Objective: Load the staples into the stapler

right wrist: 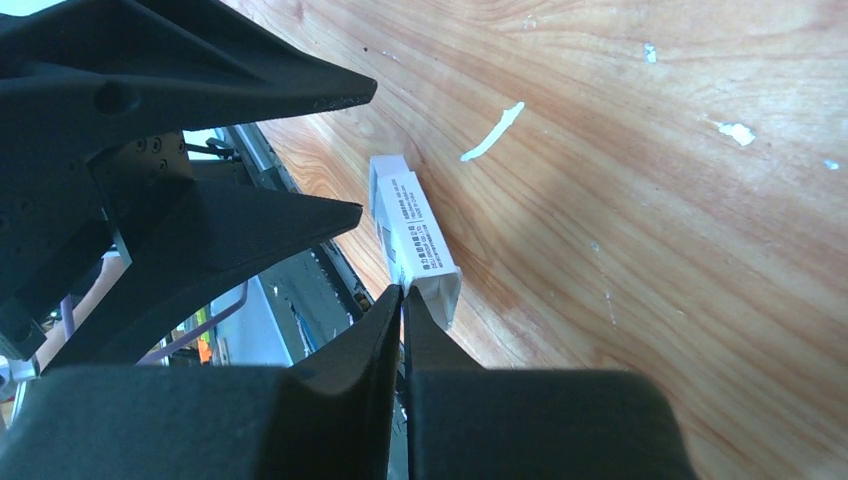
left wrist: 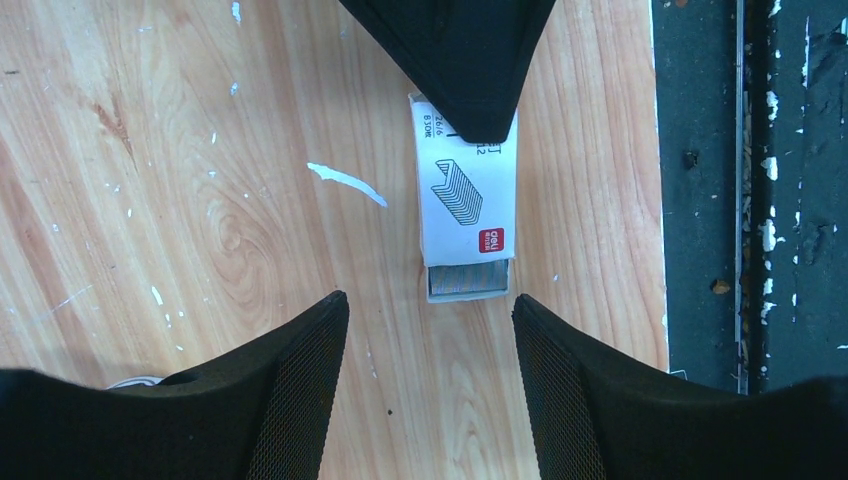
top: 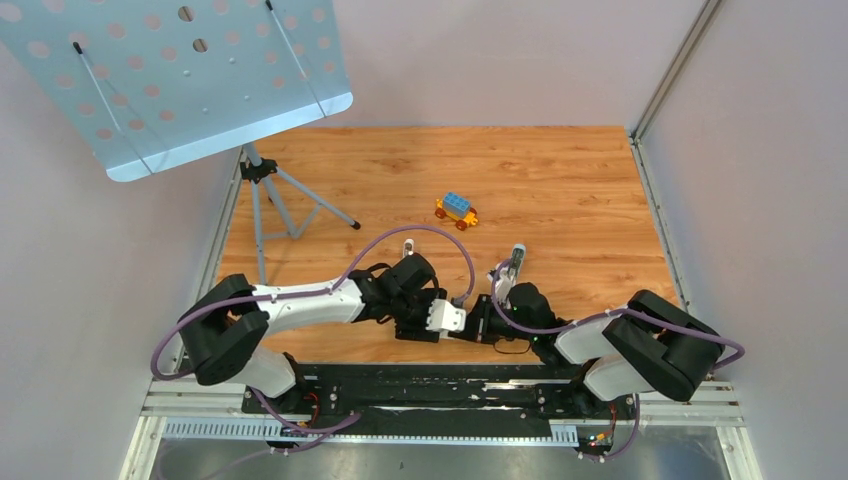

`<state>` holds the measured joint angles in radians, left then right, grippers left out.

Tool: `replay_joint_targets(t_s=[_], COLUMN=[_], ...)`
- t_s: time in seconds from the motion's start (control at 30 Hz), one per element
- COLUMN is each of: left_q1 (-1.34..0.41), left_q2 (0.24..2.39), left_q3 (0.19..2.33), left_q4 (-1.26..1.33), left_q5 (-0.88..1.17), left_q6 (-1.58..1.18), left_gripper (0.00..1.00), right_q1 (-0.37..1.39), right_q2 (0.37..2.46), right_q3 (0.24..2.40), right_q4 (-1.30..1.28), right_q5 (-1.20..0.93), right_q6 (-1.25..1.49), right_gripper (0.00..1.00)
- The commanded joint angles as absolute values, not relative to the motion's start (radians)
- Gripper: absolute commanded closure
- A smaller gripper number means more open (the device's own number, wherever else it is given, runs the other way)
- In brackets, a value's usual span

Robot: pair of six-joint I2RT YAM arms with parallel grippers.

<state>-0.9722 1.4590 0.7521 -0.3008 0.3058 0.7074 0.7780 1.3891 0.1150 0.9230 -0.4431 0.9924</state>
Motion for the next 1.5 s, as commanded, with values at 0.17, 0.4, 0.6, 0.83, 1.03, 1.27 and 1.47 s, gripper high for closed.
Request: replay_joint_targets(t_s=[0.17,0.4,0.6,0.83,1.03,1.27,1.47], left_q1=[-1.002,-1.036,-1.038,-1.038,-1.038,-1.038,-1.038], left_q2=[1.503,1.515,1.531,1.541,1.539,1.56,1.562], left_q3=[0.786,0.776,0.786,0.793,0.792,0.81,0.813], left_q4=[-0.298,-0.268,-0.26,-0.27,-0.267,-0.284,-0.293], left_q5=[0.306,0.253,0.228,0.236,0.233,0.222,0.221], left_q6=[0.703,0.67,0.655,0.66,0.655,0.644,0.639], left_gripper=[0.38,0.4,0.47,0.51,0.59,0.67,0.69], right_q1=[0.761,0.755,0.752,0.749,0.746,0.741,0.738], right_q2=[1.396,1.396,1.393,1.376,1.353,1.297,1.227], right_q3=[0.121,0.12,0.115,0.109,0.1,0.09,0.085], right_q4=[0.907,0.916,0.924,0.918,0.901,0.847,0.759], right_q5=[-0.421,-0.423,-0.426,-0.426,-0.423,-0.417,-0.398], right_q6=[0.975,0.976,0.977,0.977,0.976,0.965,0.942], right_gripper=[0.93,0.93,0.93,0.93,0.93,0.93,0.93])
